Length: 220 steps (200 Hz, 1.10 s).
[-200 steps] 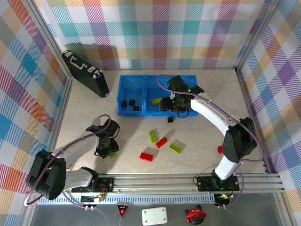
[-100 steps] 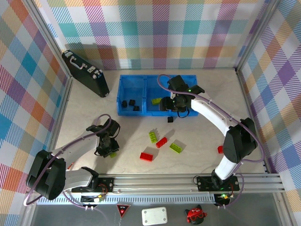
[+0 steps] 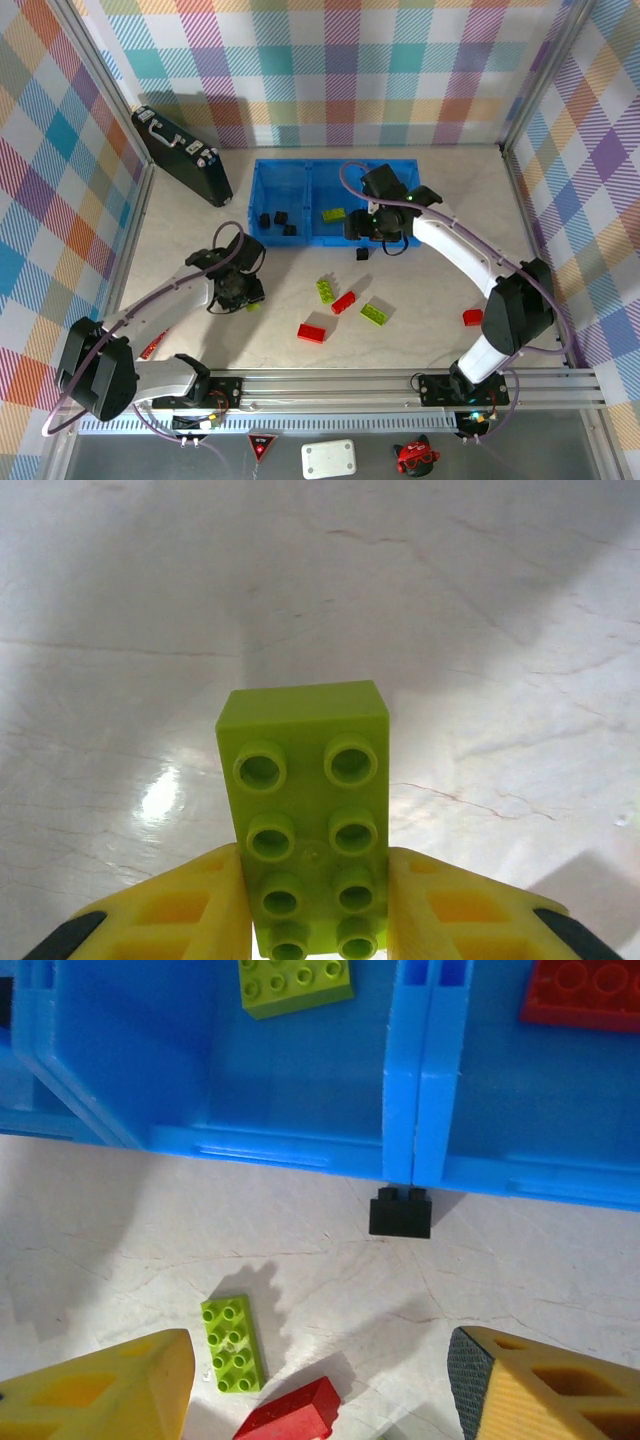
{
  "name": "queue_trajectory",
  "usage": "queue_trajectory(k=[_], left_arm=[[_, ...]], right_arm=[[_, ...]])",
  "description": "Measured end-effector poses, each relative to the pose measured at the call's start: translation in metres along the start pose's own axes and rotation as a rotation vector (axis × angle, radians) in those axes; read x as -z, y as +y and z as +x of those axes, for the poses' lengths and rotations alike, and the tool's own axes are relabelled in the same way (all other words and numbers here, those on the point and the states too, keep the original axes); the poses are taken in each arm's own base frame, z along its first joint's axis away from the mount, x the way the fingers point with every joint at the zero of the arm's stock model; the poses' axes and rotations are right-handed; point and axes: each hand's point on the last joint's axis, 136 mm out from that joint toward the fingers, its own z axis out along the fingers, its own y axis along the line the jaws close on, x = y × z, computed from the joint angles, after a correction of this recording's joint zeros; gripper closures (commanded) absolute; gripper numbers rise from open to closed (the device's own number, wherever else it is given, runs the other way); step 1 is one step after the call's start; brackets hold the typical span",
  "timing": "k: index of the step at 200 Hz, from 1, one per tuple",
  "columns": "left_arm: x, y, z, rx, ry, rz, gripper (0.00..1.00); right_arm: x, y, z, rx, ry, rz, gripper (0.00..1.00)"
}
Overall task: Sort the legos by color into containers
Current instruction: Pick up the lego from the bottom-left of the table, then place the lego in the container.
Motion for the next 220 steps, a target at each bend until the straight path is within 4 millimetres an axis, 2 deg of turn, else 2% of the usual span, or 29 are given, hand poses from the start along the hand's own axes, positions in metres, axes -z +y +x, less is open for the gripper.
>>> queue_trajectory(k=[55,132,220], left_arm=[[0.008,-0.06,-0.02,-0.113,-0.018,0.035,0.67],[-0.006,-0.154,-0.053,-0.233,-0.024,0.13,0.67],[-0.005,-0.261,-0.105,-0.347,-0.112,0.323,0.68]], right_arm=[[0.011,-0.026,0.012,-0.035,-0.014,0.038,0.31],[0.041,-0.068,0.025,-0.12,-0.071,0.091,0.3],[0.067,-0.085,0.033,-0.147,-0.119,0.115,0.3]])
